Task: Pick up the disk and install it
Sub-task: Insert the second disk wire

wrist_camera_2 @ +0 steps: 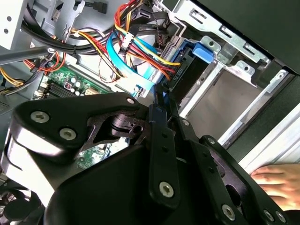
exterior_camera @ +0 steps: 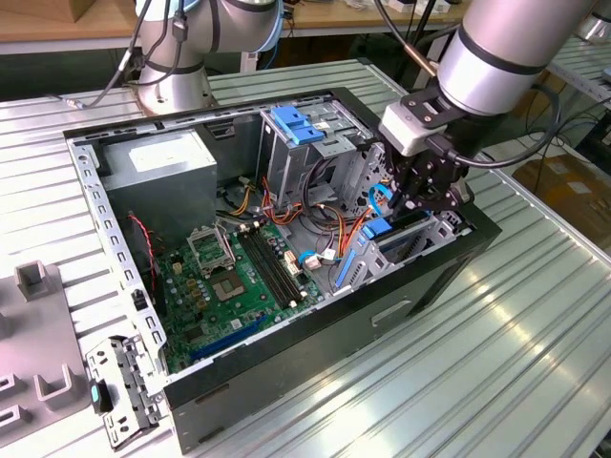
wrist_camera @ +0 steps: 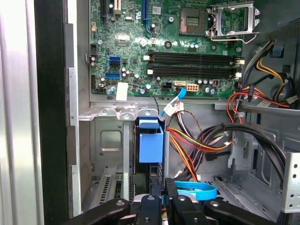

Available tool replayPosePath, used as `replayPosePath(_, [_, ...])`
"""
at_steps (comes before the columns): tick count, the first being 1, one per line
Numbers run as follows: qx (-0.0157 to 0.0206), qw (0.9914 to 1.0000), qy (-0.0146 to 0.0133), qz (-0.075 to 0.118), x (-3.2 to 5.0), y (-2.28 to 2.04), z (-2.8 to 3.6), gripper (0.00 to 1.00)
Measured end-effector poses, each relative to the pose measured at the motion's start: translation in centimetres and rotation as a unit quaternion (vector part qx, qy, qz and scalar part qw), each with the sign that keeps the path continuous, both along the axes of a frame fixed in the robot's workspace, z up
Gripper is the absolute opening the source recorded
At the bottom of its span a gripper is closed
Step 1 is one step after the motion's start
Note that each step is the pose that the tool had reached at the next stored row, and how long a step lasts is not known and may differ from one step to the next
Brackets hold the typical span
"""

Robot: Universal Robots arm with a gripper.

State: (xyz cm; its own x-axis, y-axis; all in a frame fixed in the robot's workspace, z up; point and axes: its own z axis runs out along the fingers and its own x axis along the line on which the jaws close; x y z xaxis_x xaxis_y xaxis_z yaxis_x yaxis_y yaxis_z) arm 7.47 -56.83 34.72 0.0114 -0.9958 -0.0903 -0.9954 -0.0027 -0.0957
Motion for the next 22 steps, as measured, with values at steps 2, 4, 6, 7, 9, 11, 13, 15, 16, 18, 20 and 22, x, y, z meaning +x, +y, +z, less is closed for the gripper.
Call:
replayPosePath(2, [0.0, 1.0, 0.0001, 0.0, 0.0, -0.19, -0.01, 0.16])
replayPosePath(4, [0.0006, 1.0, 0.0001, 0.0, 0.05, -0.28, -0.01, 0.16])
replayPosePath(6, [0.0022, 1.0, 0.0001, 0.0, 0.05, -0.31, 0.0, 0.16])
replayPosePath(7, [0.0029, 1.0, 0.0001, 0.0, 0.05, -0.31, -0.01, 0.16])
replayPosePath(9, [0.0034, 0.99999, 0.0001, 0.0, 0.06, -0.31, -0.03, 0.16])
replayPosePath(11, [0.0041, 0.99999, 0.0001, 0.0, 0.06, -0.33, -0.1, 0.16])
replayPosePath(13, [0.0046, 0.99999, 0.0001, 0.0, 0.06, -0.35, -0.15, 0.16])
replayPosePath(15, [0.0046, 0.99999, 0.0001, 0.0, 0.06, -0.36, -0.16, 0.16])
replayPosePath(16, [0.0045, 0.99999, 0.0002, 0.0, 0.06, -0.38, -0.2, 0.16])
replayPosePath(18, [0.0046, 0.99999, 0.0002, 0.0, 0.06, -0.43, -0.31, 0.16])
replayPosePath(20, [0.0046, 0.99999, 0.0002, 0.0, 0.06, -0.5, -0.52, 0.16])
replayPosePath(22, [0.0043, 0.99999, 0.0002, 0.0, 0.06, -0.53, -0.6, 0.16])
